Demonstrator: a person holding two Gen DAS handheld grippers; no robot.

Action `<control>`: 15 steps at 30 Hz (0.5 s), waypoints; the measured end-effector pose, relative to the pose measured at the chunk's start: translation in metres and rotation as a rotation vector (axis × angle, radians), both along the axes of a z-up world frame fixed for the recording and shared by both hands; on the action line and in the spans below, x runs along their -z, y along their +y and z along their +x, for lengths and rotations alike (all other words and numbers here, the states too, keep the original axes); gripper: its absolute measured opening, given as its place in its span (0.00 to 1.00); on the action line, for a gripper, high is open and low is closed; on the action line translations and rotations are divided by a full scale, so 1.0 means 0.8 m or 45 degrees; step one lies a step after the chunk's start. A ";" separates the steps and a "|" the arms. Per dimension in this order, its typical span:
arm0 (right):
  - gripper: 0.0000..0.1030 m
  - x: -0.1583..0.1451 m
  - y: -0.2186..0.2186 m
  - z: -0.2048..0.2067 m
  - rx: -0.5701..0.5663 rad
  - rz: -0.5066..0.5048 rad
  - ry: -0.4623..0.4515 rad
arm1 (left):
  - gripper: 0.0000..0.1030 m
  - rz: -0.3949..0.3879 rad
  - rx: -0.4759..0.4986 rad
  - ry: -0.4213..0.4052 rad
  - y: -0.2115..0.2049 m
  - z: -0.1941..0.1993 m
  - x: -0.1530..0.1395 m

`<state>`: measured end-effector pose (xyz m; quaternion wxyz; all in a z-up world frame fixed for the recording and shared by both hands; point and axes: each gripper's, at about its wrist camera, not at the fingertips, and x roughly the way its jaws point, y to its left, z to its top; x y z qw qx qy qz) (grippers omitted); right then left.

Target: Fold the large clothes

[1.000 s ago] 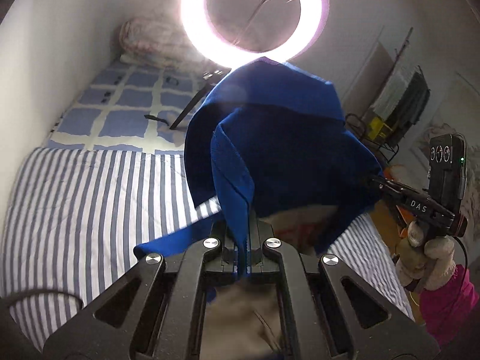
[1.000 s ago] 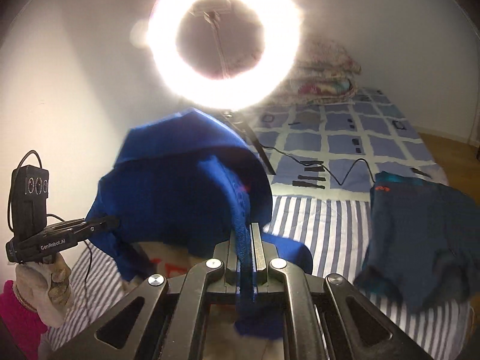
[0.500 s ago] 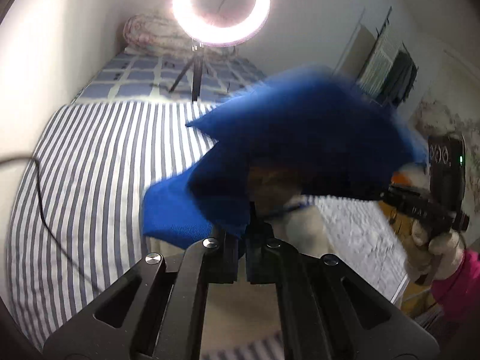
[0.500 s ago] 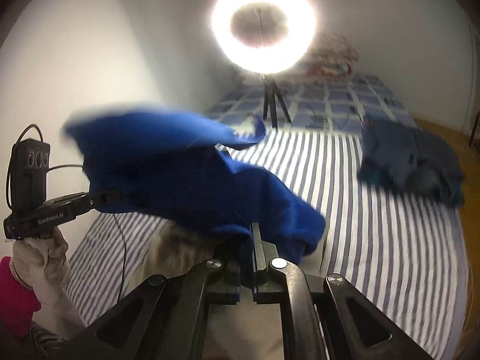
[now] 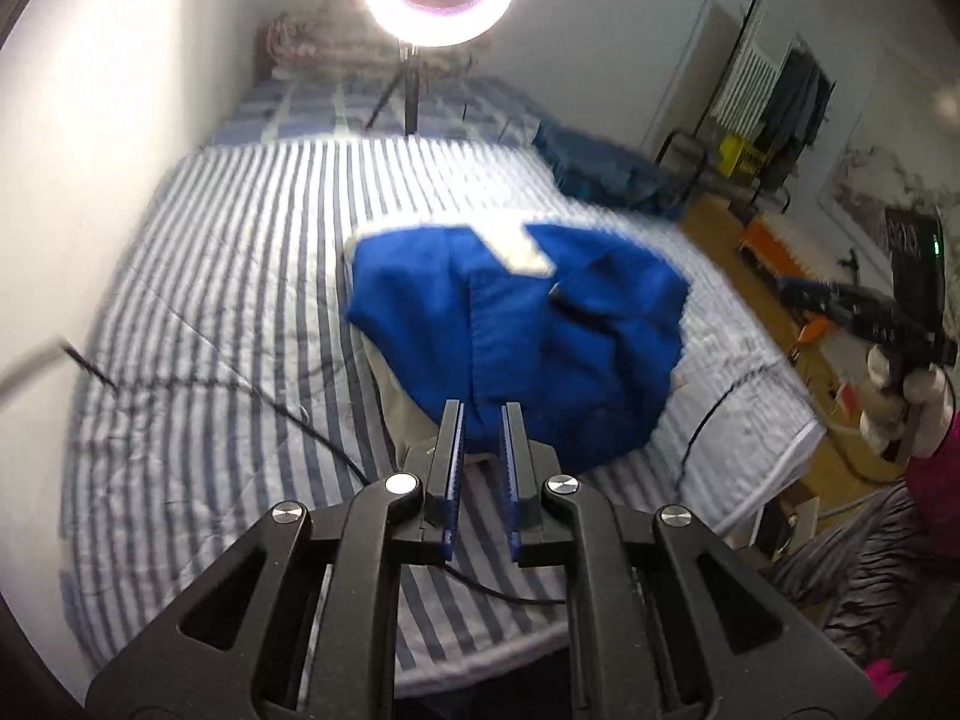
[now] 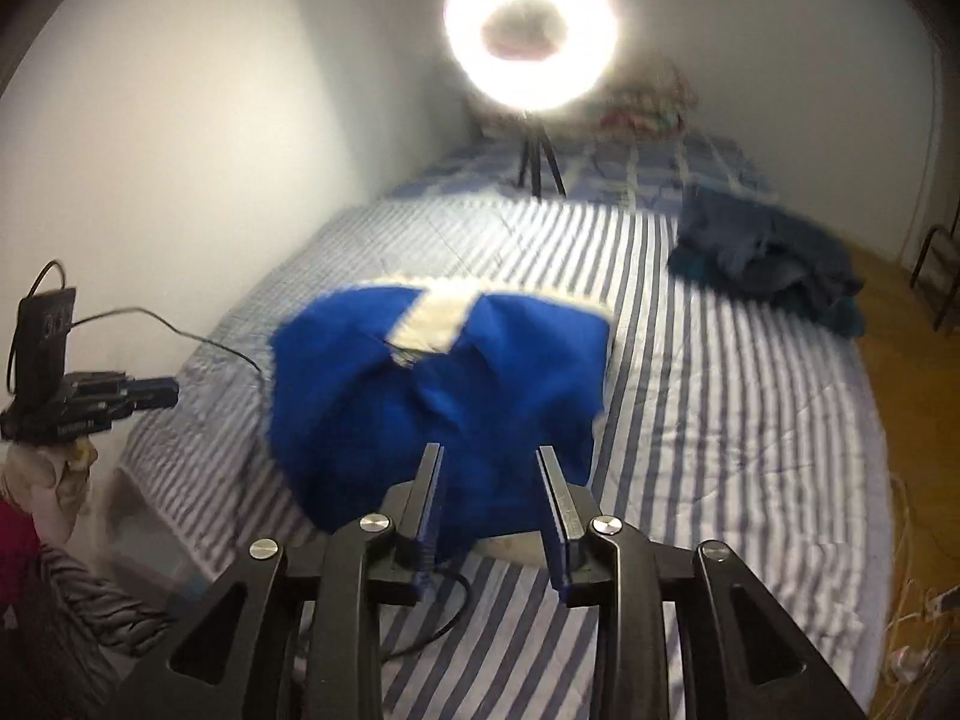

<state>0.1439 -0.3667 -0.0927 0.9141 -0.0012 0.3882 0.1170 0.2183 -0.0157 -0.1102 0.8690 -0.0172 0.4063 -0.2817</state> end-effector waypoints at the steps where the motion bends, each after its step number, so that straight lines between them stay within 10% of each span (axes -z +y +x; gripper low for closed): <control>1: 0.30 -0.020 0.004 -0.017 -0.015 -0.007 -0.037 | 0.09 -0.025 -0.004 -0.022 0.005 -0.010 -0.019; 12: 0.46 -0.203 0.031 -0.146 -0.082 -0.051 -0.355 | 0.24 -0.216 0.005 -0.238 0.045 -0.081 -0.216; 15: 0.49 -0.235 0.029 -0.157 -0.083 -0.057 -0.405 | 0.43 -0.276 -0.016 -0.262 0.058 -0.083 -0.255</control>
